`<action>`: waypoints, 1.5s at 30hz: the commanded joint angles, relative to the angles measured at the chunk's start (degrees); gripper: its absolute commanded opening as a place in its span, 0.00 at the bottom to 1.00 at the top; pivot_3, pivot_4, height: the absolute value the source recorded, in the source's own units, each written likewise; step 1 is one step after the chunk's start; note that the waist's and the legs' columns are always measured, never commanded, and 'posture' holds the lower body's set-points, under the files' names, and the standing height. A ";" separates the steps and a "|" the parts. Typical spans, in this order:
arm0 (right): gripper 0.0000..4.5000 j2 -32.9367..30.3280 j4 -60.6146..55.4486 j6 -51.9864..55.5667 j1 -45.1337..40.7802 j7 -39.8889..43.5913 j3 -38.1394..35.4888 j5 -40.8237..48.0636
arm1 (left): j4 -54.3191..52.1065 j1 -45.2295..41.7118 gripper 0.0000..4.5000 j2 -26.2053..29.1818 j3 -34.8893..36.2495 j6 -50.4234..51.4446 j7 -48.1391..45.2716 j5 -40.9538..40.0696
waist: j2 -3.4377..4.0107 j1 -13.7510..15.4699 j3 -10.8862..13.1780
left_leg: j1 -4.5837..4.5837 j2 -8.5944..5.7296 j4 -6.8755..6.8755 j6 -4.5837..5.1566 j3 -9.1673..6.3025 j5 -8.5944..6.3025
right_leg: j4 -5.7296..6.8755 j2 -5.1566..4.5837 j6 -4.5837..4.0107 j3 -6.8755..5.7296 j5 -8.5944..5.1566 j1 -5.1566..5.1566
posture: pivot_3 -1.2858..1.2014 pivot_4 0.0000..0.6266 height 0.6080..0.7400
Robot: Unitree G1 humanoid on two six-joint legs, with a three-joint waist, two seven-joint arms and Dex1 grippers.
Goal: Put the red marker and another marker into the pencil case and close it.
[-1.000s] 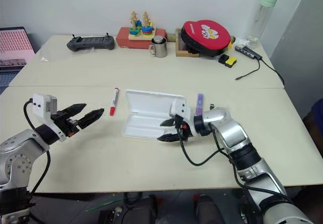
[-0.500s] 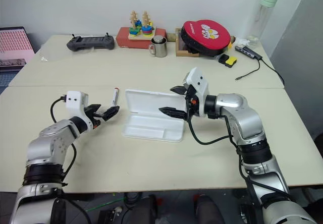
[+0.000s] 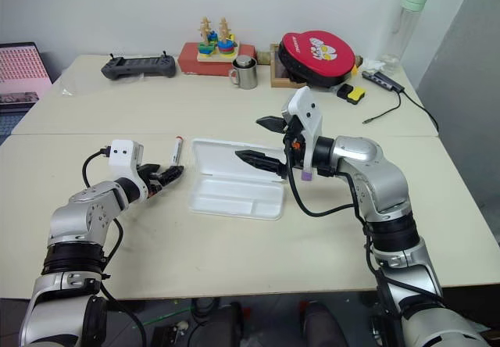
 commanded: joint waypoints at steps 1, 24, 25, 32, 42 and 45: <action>1.00 -0.46 -2.54 -0.25 -1.35 -0.12 -0.89 1.67 | 1.12 -0.27 0.57 0.01 0.53 -0.02 0.15 0.68 | 0.00 0.00 0.00 | 0.00 0.00 0.00 0.00 0.00 0.00 | 0.00 0.00 0.00 0.00 0.00 0.00 | 0.52 0.24 1.00; 1.00 -5.53 -6.67 1.68 -0.93 0.66 -4.85 6.99 | -12.40 -2.63 0.09 -4.00 10.54 -9.36 -7.44 -11.42 | -0.18 0.39 0.07 | -0.13 0.01 0.03 0.00 -0.04 0.01 | -0.01 -0.01 -0.01 -0.05 0.08 -0.06 | 0.52 0.24 1.00; 1.00 -6.27 -7.29 2.08 -0.71 0.69 -5.53 7.65 | -15.92 -1.97 0.09 -3.35 9.74 -8.75 -10.34 -13.04 | -0.19 0.40 0.09 | -0.14 0.01 0.03 0.00 -0.07 0.01 | -0.04 -0.01 -0.15 -0.08 0.15 -0.05 | 0.52 0.24 1.00; 1.00 -12.02 -12.84 5.43 2.65 1.02 -10.46 13.04 | -26.66 -3.97 0.09 5.90 -1.93 -6.69 -27.83 -13.07 | -0.17 0.39 0.10 | -0.14 -0.04 -0.06 -0.04 -0.09 -0.04 | -0.09 -0.05 -0.24 -0.12 0.08 -0.04 | 0.52 0.24 1.00; 1.00 -14.55 -19.36 6.37 8.06 -2.69 -11.80 15.46 | -13.26 -12.44 0.09 13.59 -22.57 -23.34 -52.89 2.64 | -0.09 -0.22 0.17 | -0.08 -0.02 -0.02 -0.02 -0.05 -0.03 | -0.04 -0.01 -0.09 -0.03 -0.09 -0.06 | 0.52 0.24 1.00; 1.00 -15.69 -22.38 7.26 11.25 -4.45 -10.79 15.07 | -3.32 -16.29 0.09 12.87 -27.44 -32.86 -56.41 9.49 | -0.09 -0.08 0.17 | -0.09 -0.03 -0.03 0.00 -0.04 -0.04 | -0.06 -0.02 -0.14 -0.04 -0.12 -0.08 | 0.52 0.24 1.00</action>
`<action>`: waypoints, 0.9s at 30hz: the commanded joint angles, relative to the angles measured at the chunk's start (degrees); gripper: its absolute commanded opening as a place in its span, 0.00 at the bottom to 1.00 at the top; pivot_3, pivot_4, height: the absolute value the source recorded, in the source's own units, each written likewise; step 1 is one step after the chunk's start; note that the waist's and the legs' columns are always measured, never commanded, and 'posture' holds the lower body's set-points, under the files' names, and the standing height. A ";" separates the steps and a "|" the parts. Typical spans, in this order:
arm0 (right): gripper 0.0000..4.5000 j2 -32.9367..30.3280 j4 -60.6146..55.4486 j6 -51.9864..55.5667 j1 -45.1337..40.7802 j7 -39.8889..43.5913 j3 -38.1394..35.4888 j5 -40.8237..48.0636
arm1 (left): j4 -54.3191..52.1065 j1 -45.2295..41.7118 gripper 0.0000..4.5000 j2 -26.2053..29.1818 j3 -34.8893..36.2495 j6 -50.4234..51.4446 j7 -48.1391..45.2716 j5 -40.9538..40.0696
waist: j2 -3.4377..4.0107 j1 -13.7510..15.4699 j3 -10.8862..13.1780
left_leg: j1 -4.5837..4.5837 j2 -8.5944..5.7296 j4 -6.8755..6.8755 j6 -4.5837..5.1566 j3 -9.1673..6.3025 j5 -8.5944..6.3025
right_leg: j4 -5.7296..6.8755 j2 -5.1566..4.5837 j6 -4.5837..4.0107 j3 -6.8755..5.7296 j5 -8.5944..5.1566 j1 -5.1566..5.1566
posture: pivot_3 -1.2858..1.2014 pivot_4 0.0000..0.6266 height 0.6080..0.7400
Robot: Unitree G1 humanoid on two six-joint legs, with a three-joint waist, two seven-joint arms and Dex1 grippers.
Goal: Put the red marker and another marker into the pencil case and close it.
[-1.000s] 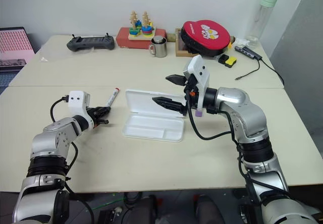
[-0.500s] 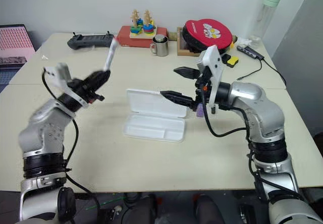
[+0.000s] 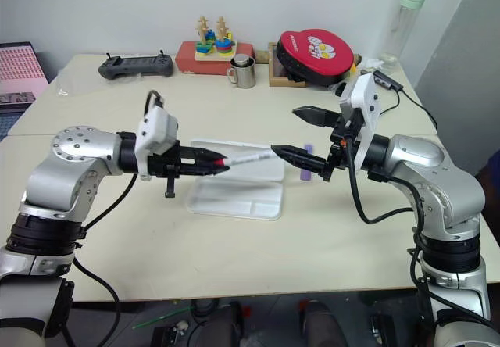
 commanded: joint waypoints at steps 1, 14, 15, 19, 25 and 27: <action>1.00 -1.57 -5.21 0.67 2.93 -2.18 -0.04 0.23 | 10.92 -4.37 0.09 -0.40 -4.41 -12.45 -4.26 8.41 | 0.00 0.05 0.00 | -0.02 0.00 0.00 0.01 0.00 -0.01 | 0.00 0.00 -0.01 0.01 0.00 0.00 | 0.52 0.24 1.00; 1.00 -3.97 -10.01 1.82 9.60 -5.96 2.87 -0.12 | 27.25 -10.73 0.17 -4.77 -5.35 -22.07 -5.58 15.80 | -0.01 0.07 0.00 | -0.90 0.00 0.10 0.06 -0.07 -0.01 | 0.11 0.02 -0.18 -0.06 0.15 -0.82 | 0.52 0.24 1.00; 1.00 -3.97 -9.93 1.79 9.50 -6.09 2.89 -0.10 | 27.35 -10.76 0.25 -4.90 -5.09 -21.62 -6.04 15.63 | -0.01 0.07 0.00 | -0.90 0.00 0.12 0.06 -0.07 -0.01 | 0.14 0.02 -0.16 -0.05 0.14 -0.82 | 0.52 0.24 1.00; 1.00 -4.24 -9.73 1.63 9.37 -6.15 2.94 0.01 | 26.67 -10.59 0.43 -5.25 -4.35 -20.08 -6.99 14.90 | 0.00 0.04 0.00 | -0.90 0.00 0.16 0.07 -0.07 0.00 | 0.16 0.02 -0.10 -0.05 0.16 -0.82 | 0.52 0.24 1.00; 1.00 -3.79 -6.25 3.98 7.28 -10.45 4.14 -2.92 | 19.62 -8.97 0.68 -4.74 -0.82 -14.71 -6.50 11.04 | 0.00 0.03 0.00 | -0.90 0.00 0.17 0.08 -0.07 0.01 | 0.17 0.02 -0.13 -0.05 0.19 -0.81 | 0.52 0.24 1.00; 1.00 -2.43 -3.36 5.62 5.90 -14.69 5.10 -5.53 | 15.20 -7.98 0.79 -5.40 1.59 -9.99 -6.03 7.17 | -0.01 -0.07 0.00 | -0.89 0.01 0.18 0.08 -0.07 0.01 | 0.19 0.02 -0.14 -0.05 0.20 -0.80 | 0.52 0.24 1.00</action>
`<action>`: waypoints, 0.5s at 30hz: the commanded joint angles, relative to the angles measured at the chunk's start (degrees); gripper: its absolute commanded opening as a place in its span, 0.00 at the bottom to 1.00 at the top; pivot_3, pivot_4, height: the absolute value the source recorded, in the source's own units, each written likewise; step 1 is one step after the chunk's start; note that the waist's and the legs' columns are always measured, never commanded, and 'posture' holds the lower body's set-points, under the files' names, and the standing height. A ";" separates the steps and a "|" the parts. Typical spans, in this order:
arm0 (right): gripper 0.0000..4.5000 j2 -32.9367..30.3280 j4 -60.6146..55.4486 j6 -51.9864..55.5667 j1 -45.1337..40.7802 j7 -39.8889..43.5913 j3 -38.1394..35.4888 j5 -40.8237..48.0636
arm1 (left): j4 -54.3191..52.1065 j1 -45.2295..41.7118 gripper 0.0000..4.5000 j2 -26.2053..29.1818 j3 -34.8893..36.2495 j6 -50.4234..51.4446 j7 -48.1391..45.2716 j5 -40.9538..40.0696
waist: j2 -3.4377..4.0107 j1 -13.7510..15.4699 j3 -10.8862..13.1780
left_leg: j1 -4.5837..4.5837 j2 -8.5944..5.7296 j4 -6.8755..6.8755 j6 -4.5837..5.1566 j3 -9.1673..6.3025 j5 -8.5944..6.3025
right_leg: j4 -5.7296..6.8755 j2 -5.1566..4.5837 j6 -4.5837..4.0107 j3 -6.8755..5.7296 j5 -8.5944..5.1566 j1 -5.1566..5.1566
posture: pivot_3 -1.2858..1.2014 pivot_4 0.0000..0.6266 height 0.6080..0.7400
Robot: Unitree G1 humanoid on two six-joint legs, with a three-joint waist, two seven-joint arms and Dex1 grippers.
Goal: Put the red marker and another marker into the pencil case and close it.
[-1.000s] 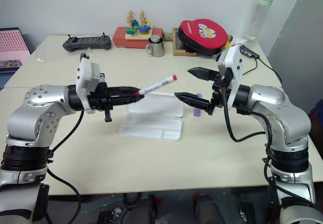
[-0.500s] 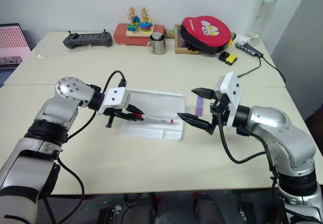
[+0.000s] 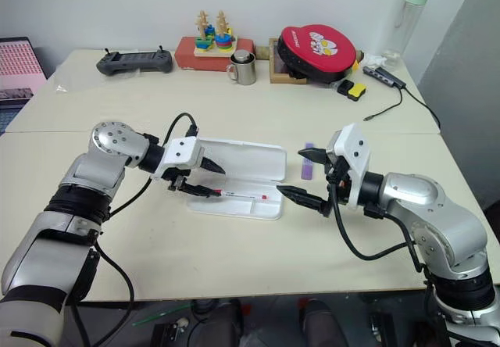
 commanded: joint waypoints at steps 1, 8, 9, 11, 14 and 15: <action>1.00 2.50 4.84 3.16 -2.93 -8.56 1.24 -5.18 | -10.11 1.15 0.83 -1.36 6.44 9.60 1.61 -8.91 | 0.00 -0.01 0.00 | 0.00 0.00 0.01 0.00 0.00 0.00 | 0.01 0.00 0.00 0.00 0.00 0.00 | 0.52 0.24 1.00; 1.00 11.88 15.94 5.16 -4.24 -24.16 10.51 -19.75 | -25.90 7.41 1.00 -7.18 13.80 24.37 16.57 -16.43 | 0.00 0.00 -0.01 | 0.05 -0.03 0.13 0.01 -0.01 0.02 | 0.34 0.00 0.00 0.04 0.01 -0.02 | 0.52 0.24 1.00; 1.00 13.33 16.93 4.92 -4.57 -25.05 10.42 -20.29 | -27.27 8.02 1.00 -7.62 14.57 26.65 17.72 -17.86 | 0.00 0.00 0.00 | 0.05 -0.03 0.14 0.01 -0.01 0.02 | 0.37 0.00 0.00 0.04 0.01 -0.03 | 0.52 0.24 1.00; 1.00 15.49 18.52 4.34 -5.16 -25.93 10.16 -21.20 | -30.05 9.32 1.00 -8.02 15.52 29.61 19.37 -19.60 | 0.00 -0.06 -0.01 | 0.06 -0.03 0.19 0.02 -0.02 0.03 | 0.45 0.00 0.00 0.04 0.01 -0.04 | 0.52 0.24 1.00; 1.00 18.66 21.69 4.70 -6.10 -28.43 8.96 -23.03 | -33.41 10.83 1.00 -8.93 17.43 33.21 23.01 -22.17 | 0.00 -0.05 -0.01 | 0.09 -0.04 0.22 0.02 -0.03 0.04 | 0.54 0.00 0.00 0.05 0.01 -0.04 | 0.52 0.24 1.00; 1.00 19.17 22.48 4.67 -6.35 -28.66 8.99 -23.50 | -34.47 11.37 1.00 -9.07 17.61 33.87 23.47 -22.86 | 0.00 -0.04 -0.01 | 0.09 -0.04 0.24 0.03 -0.04 0.06 | 0.59 0.00 0.00 0.04 0.01 -0.04 | 0.52 0.24 1.00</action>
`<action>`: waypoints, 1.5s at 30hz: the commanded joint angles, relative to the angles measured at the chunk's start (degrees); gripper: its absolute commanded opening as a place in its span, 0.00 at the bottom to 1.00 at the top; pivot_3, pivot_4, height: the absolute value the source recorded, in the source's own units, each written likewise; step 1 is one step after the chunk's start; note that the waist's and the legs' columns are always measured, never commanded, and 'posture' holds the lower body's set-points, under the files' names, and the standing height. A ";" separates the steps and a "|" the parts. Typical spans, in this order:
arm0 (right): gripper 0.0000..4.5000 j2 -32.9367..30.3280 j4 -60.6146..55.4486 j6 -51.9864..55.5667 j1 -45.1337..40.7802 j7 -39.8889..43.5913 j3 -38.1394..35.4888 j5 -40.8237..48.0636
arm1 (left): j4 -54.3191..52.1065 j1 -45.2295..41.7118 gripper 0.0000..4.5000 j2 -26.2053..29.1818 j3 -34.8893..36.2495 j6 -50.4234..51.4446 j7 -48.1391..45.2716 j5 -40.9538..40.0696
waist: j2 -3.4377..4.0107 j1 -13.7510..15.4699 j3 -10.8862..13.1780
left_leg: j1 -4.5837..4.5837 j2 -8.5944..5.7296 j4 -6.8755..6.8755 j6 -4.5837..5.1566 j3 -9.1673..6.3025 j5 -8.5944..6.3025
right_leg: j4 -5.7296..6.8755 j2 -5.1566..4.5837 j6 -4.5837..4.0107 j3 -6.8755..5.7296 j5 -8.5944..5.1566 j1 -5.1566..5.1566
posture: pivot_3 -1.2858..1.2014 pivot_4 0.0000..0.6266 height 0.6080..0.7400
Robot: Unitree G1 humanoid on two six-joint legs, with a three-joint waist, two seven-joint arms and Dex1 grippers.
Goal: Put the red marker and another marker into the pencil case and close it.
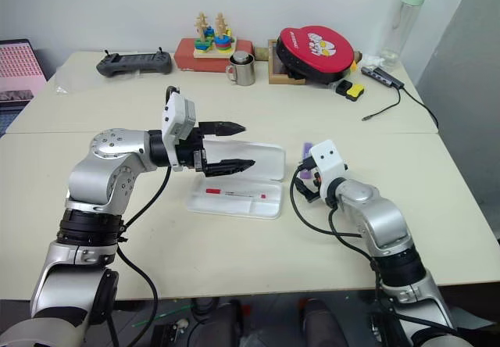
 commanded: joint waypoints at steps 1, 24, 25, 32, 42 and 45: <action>1.00 1.78 1.35 -1.12 -1.95 -1.67 -1.73 -2.27 | -5.65 0.98 1.00 -0.26 2.67 3.19 3.10 -3.74 | 0.00 0.01 0.00 | 0.01 0.00 0.01 0.01 -0.01 0.01 | 0.04 0.00 0.00 0.00 0.00 0.00 | 0.52 0.24 1.00; 0.32 8.00 15.91 -4.77 -5.77 -3.80 -5.25 -7.33 | -5.17 -0.11 1.00 -1.57 0.52 1.36 7.12 -3.43 | 0.00 0.06 0.00 | 0.00 -0.05 0.56 0.06 -0.01 0.04 | 0.19 0.00 0.25 0.11 0.14 0.11 | 0.52 0.24 1.00; 0.27 8.00 16.02 -4.82 -5.75 -3.72 -5.21 -7.48 | -5.27 -0.01 1.00 -1.65 0.25 1.16 7.20 -3.22 | 0.00 0.06 0.00 | 0.00 -0.05 0.56 0.06 -0.01 0.04 | 0.19 0.00 0.25 0.11 0.14 0.11 | 0.52 0.24 1.00; 0.24 9.12 11.97 -9.00 -7.94 -3.65 -10.64 -5.20 | -4.32 0.29 1.00 -1.31 1.09 0.75 7.95 -2.92 | 0.00 0.05 0.00 | -0.02 -0.05 0.56 0.06 -0.01 0.04 | 0.19 0.00 0.25 0.12 0.15 0.09 | 0.52 0.24 1.00; 0.24 -0.79 -1.67 -12.84 -12.45 17.32 -11.78 5.86 | -5.11 8.12 1.00 10.02 7.93 1.79 0.88 -6.51 | 0.03 -0.89 0.01 | -0.04 -0.04 0.42 0.07 0.03 0.02 | 0.17 0.00 0.18 0.16 0.11 0.01 | 0.52 0.24 1.00; 0.24 -4.25 -6.56 -10.85 -11.37 25.00 -8.52 9.93 | -3.73 12.53 1.00 15.05 8.99 0.54 -1.49 -4.99 | 0.03 -1.24 0.02 | -0.03 -0.02 0.33 0.08 0.01 0.02 | 0.17 0.00 0.09 0.10 0.04 0.00 | 0.52 0.24 1.00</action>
